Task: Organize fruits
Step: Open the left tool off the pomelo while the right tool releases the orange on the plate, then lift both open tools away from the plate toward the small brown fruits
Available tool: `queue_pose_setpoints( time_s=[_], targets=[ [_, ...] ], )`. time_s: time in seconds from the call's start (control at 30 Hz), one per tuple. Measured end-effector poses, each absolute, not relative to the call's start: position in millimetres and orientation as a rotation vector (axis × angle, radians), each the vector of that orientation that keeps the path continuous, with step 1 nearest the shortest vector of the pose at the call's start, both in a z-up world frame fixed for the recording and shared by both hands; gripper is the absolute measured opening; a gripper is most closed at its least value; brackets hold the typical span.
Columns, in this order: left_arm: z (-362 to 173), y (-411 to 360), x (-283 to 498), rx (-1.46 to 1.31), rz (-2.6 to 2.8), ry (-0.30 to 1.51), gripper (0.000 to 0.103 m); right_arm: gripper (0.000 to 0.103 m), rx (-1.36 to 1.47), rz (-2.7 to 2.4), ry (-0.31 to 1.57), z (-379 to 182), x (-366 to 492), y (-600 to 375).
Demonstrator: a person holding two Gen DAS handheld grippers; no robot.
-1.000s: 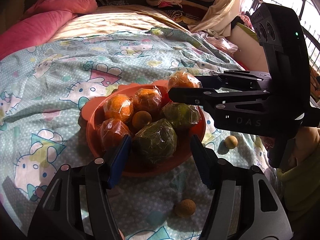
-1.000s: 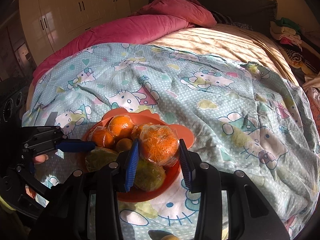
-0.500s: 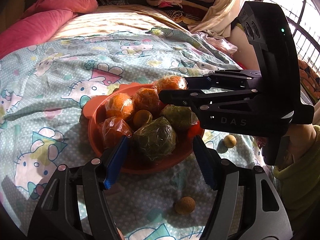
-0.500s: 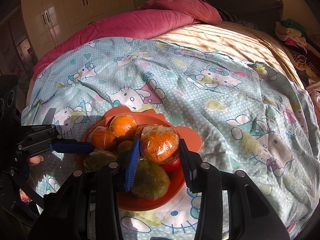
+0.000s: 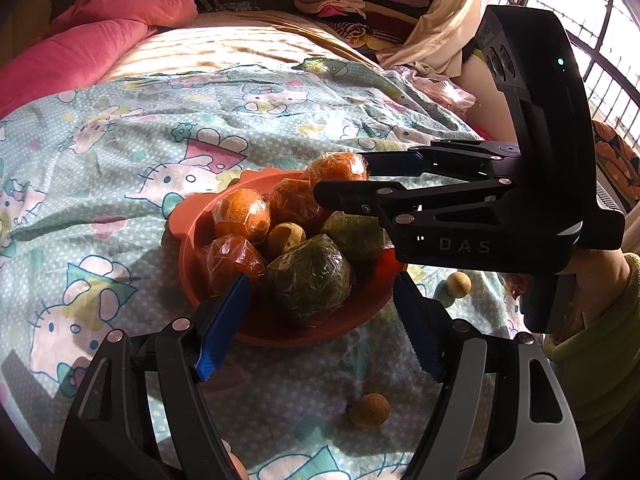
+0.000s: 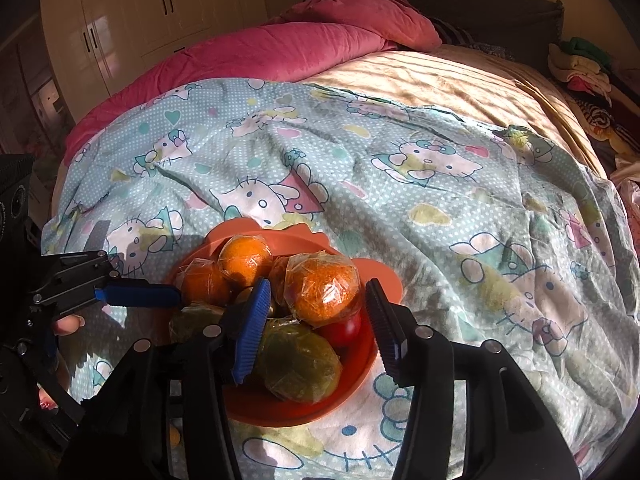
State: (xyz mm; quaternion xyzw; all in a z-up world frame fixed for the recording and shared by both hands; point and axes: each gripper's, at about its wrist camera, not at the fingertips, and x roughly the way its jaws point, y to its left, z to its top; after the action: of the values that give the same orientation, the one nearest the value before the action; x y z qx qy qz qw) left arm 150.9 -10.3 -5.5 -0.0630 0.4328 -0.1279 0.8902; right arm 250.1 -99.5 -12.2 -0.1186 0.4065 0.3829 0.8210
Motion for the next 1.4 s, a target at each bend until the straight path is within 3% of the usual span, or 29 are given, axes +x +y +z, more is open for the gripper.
queue_pose_setpoints(
  time_s=[0.5, 1.07, 1.4],
  targets=[
    [-1.0, -10.5, 147.1, -0.131, -0.267, 0.89, 0.073, 0.055, -0.227, 0.791, 0.837, 1.3, 246.7, -115.1],
    [22.9, -9.0, 129.3, -0.107, -0.24, 0.827, 0.092, 0.076, -0.181, 0.731, 0.772, 25.3, 230.2, -151.4],
    [27.1, -2.2, 126.6, -0.12, -0.211, 0.808, 0.093, 0.086, -0.185, 0.741, 0.712, 42.4, 204.9, -157.5]
  ],
)
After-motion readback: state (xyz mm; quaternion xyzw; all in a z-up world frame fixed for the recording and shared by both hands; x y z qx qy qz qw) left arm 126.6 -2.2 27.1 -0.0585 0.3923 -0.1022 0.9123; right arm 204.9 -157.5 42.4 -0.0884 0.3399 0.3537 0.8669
